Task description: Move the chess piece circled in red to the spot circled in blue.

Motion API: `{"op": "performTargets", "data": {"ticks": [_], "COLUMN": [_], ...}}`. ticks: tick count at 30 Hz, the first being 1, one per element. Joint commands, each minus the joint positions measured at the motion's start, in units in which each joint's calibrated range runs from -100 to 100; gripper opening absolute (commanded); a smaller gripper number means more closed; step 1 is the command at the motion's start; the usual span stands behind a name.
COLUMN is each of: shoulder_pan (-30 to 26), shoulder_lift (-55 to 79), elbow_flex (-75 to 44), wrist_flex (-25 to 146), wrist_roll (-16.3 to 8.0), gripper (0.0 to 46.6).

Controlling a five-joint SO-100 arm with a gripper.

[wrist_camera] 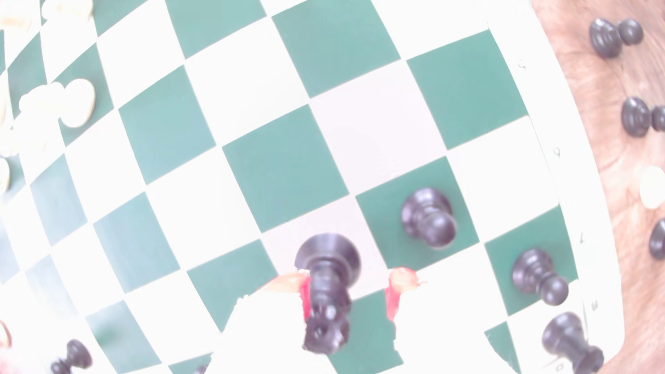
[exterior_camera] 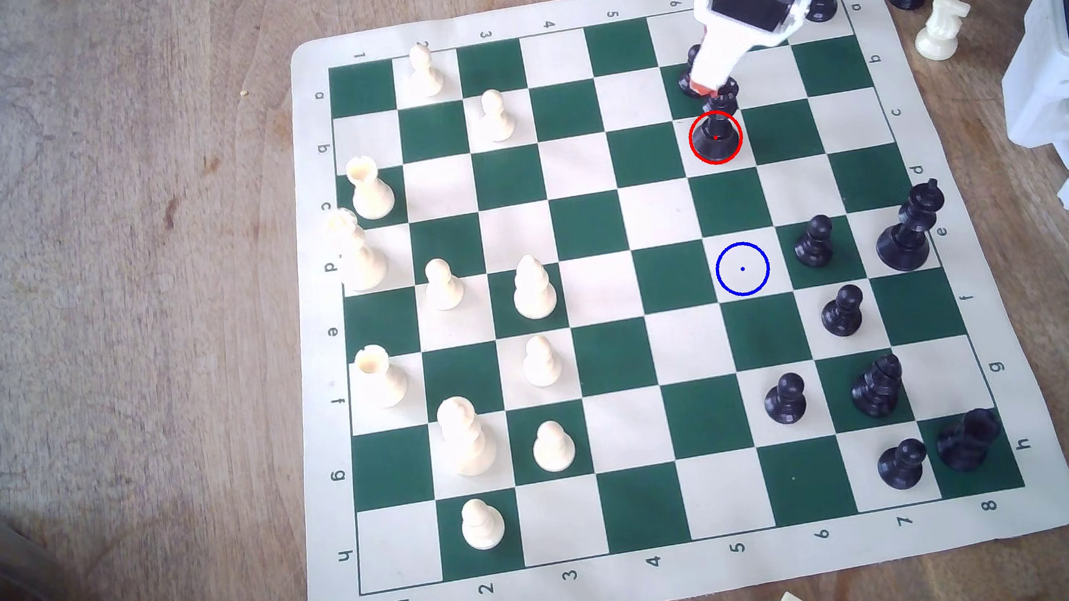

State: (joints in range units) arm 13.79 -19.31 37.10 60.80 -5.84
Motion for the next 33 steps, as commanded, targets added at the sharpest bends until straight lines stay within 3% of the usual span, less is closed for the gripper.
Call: {"op": "performTargets", "data": {"ticks": [1,13,33], "shoulder_pan": [-0.45,-1.32,-3.35], "shoulder_lift": [-3.86,-5.31,-4.37], "elbow_flex": [0.07,-3.01,0.07], "wrist_flex": [-0.68,0.55,0.63], "wrist_roll": [-0.59,-1.42,-2.25], "gripper": [12.0,14.9,13.7]}}
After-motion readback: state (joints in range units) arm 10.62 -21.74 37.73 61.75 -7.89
